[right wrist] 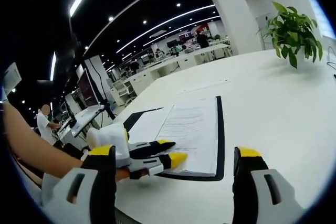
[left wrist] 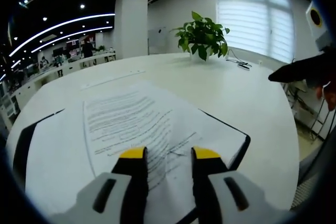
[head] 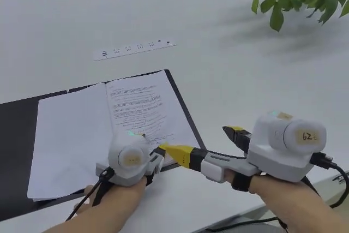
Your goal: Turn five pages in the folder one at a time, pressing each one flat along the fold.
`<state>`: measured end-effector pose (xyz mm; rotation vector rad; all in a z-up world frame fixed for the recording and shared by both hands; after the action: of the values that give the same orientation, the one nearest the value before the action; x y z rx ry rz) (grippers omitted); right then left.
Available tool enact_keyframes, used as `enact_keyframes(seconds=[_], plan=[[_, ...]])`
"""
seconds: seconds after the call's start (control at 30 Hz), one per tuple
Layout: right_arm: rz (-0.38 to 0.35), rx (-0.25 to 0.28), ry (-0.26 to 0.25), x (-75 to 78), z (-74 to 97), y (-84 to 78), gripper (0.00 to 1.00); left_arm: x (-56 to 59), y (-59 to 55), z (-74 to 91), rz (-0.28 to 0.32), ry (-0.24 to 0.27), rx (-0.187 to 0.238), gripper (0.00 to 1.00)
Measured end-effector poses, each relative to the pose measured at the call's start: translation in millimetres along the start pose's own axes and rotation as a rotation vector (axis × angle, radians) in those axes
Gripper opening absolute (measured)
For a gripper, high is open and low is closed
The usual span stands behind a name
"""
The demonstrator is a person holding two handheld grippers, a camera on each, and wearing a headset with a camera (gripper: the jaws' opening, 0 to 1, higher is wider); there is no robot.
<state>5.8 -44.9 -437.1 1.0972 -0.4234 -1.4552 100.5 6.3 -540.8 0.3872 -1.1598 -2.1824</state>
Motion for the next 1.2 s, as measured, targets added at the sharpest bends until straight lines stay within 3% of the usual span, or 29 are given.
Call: enact_keyframes(seconds=[0.1, 0.13, 0.23, 0.3, 0.4, 0.53, 0.7, 0.83, 1.03, 1.2], plan=[[0.001, -0.005, 0.003, -1.9, -2.4, -0.7, 0.92, -1.5, 0.3, -1.2, 0.021, 0.001, -0.011, 0.25], [0.000, -0.007, 0.004, -2.2, -3.1, -1.1, 0.92, -7.8, 2.3, -1.8, 0.067, 0.021, -0.003, 0.20], [-0.005, -0.012, 0.005, -2.9, -6.0, -2.1, 0.92, -6.4, 1.5, -1.0, 0.036, 0.005, -0.009, 0.18], [-0.019, -0.014, 0.011, -3.9, -8.5, -2.9, 0.91, -8.9, 0.9, -0.6, 0.083, 0.001, -0.006, 0.16], [-0.103, -0.011, 0.033, -7.7, -14.5, -4.8, 0.89, -8.6, 1.1, -1.4, 0.095, -0.016, -0.003, 0.15], [-0.272, -0.036, 0.067, -10.8, -25.0, -15.2, 0.72, -8.9, 0.4, -1.6, 0.107, -0.025, -0.001, 0.13], [-0.426, -0.063, 0.098, -12.9, -38.7, -27.0, 0.58, -7.7, -0.1, -1.7, 0.104, -0.028, 0.004, 0.13], [-0.481, -0.080, 0.111, -13.9, -49.9, -33.5, 0.48, -7.8, -0.8, -2.1, 0.107, -0.028, 0.008, 0.13], [-0.534, -0.097, 0.121, -15.7, -66.4, -39.1, 0.45, -8.4, -0.3, -3.1, 0.112, -0.029, 0.011, 0.13], [-0.582, -0.099, 0.104, -8.4, -76.9, -43.2, 0.43, -9.1, -0.3, -3.5, 0.116, -0.031, 0.014, 0.13]])
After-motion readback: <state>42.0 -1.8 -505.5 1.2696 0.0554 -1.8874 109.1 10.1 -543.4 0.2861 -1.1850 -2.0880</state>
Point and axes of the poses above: the centre of the closed fingertips' face, and the gripper's own axes: z roughly backward along the fingers, x roughly to its right, y roughly out of its top, the point moved 1 cm from there along z, roughly backward along the fingers, and after that the axes turned 8 degrees about -x, right-handed, at the moved point
